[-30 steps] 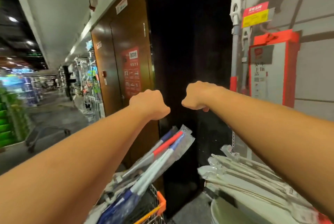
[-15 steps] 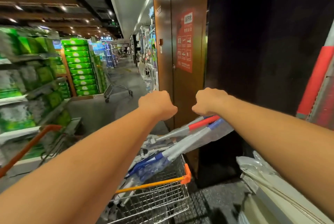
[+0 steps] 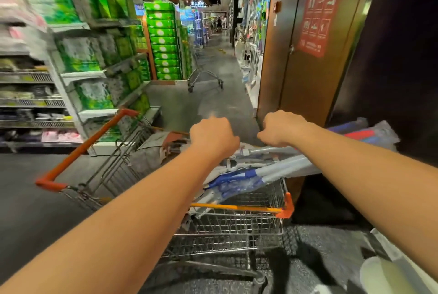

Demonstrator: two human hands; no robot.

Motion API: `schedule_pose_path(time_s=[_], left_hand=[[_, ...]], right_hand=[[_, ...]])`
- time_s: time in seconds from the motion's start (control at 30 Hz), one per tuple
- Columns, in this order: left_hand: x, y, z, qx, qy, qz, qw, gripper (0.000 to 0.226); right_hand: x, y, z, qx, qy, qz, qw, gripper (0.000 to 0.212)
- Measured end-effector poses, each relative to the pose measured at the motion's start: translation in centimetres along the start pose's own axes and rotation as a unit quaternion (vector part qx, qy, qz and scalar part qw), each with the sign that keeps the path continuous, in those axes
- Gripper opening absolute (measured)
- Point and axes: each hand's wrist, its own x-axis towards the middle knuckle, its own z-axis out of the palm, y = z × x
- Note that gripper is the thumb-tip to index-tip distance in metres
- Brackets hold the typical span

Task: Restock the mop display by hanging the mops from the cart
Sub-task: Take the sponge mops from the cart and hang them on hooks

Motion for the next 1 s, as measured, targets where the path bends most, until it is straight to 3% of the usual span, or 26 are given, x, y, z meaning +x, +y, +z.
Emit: schedule_pose_path(time_s=[0.5, 0.8, 1.0], left_hand=[[6.1, -14.6, 10.0, -0.022, -0.006, -0.022, 0.999, 0.044], [9.6, -15.6, 15.3, -0.030, -0.044, -0.082, 0.995, 0.037], [12.1, -14.1, 17.9, -0.052, -0.059, -0.171, 0.982, 0.037]], right_hand=[[13.1, -9.4, 5.7, 0.035, -0.032, -0.019, 0.999, 0.027], [20.6, -11.7, 10.5, 0.021, -0.073, -0.071, 0.995, 0.025], [25.8, -11.7, 12.3, 0.028, -0.092, -0.140, 0.985, 0.027]])
